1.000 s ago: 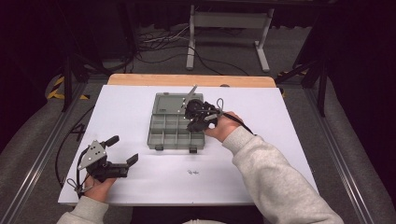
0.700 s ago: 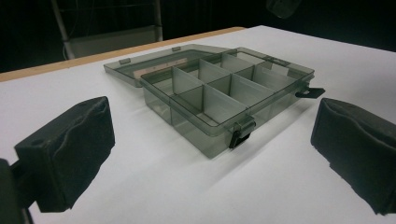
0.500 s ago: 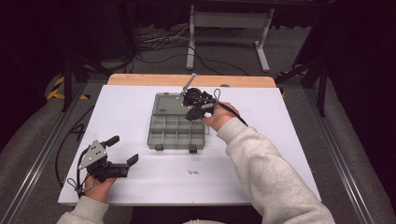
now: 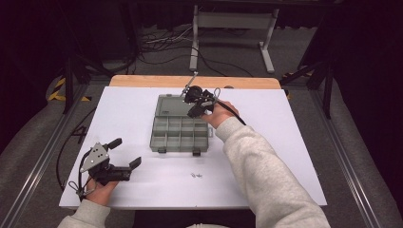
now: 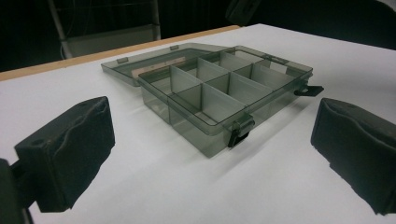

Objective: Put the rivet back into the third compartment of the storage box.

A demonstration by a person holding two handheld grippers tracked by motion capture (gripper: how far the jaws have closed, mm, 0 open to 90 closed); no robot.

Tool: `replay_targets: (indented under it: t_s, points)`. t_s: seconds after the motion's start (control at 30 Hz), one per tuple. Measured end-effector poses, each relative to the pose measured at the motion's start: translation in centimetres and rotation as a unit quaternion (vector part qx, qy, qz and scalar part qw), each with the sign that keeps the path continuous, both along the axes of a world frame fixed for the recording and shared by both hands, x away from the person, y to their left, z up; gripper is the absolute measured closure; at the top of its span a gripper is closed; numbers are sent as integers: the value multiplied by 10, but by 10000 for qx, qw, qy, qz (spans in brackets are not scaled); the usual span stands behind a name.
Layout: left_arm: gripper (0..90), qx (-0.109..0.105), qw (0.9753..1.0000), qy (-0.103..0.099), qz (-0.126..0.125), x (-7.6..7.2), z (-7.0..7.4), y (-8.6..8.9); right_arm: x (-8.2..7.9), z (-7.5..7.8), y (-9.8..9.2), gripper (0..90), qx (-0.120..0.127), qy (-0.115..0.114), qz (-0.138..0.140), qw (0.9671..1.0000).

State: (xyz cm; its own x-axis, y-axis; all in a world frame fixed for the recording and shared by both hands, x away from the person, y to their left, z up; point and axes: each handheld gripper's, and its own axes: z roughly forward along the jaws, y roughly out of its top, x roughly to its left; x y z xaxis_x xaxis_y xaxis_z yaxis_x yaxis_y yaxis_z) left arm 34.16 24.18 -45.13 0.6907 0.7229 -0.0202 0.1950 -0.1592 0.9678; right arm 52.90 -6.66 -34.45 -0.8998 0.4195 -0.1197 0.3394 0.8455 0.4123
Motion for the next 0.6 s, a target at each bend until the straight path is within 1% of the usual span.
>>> replay_targets:
  t_s: [0.17, 0.3, 0.37, 0.5, 0.6]
  points:
    - [2, 17, 10000, 17, -4, 0, 0, 1, 2, -11, 3, 823, -34, 65, -7, 10000]
    - [2, 5, 10000, -1, -1, 0, 0, 0, 3, -21, 5, 823, -128, 157, 3, 9998]
    - [2, 3, 10000, -4, -1, 0, 0, 0, 3, -26, 7, 824, -101, 193, -16, 9998]
    - [2, 12, 10000, 20, -7, 0, 0, 0, 2, -32, 8, 823, -116, 231, 36, 9997]
    - [2, 19, 10000, 11, -12, 0, 0, 0, 2, -35, 8, 823, -131, 268, 7, 9996]
